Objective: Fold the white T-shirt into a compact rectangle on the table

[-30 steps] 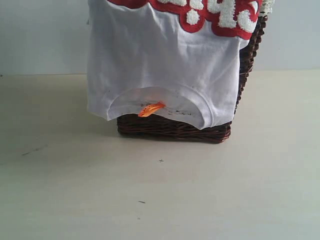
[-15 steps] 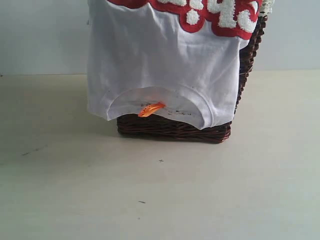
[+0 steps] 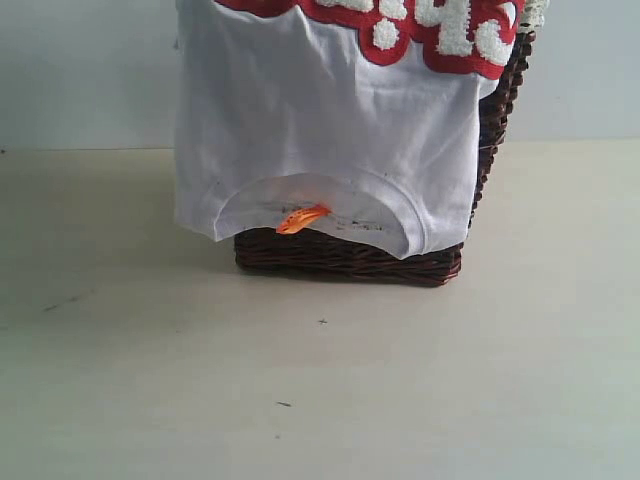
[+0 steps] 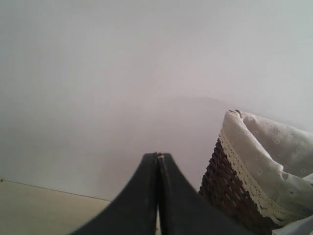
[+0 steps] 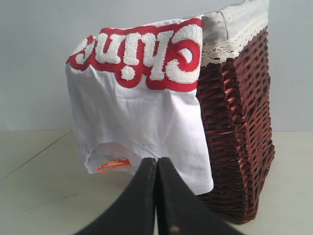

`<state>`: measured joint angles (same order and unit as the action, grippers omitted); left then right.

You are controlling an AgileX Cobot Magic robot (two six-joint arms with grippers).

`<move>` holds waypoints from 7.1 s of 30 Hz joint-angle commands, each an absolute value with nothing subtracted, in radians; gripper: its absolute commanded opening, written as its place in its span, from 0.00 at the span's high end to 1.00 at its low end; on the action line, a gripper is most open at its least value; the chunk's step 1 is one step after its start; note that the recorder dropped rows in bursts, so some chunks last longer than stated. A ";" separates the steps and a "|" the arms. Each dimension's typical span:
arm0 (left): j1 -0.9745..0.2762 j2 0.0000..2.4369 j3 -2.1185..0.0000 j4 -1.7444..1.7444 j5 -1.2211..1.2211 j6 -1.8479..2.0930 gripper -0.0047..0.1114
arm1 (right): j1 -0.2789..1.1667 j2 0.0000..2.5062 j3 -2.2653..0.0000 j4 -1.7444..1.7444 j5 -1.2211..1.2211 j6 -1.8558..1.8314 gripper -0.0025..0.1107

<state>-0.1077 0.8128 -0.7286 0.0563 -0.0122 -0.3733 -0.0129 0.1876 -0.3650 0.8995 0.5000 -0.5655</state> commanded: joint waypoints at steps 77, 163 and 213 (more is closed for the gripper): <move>-0.199 1.681 -0.840 -1.744 0.924 1.313 0.81 | -0.011 1.508 -0.775 1.496 0.760 -1.682 0.94; -0.097 1.282 -2.589 -1.526 0.281 1.061 0.96 | 0.205 0.946 -1.083 0.642 1.221 -0.422 0.98; -0.097 1.408 -2.677 -0.878 1.098 0.431 0.96 | 0.361 1.657 -1.375 0.405 0.694 -0.642 0.98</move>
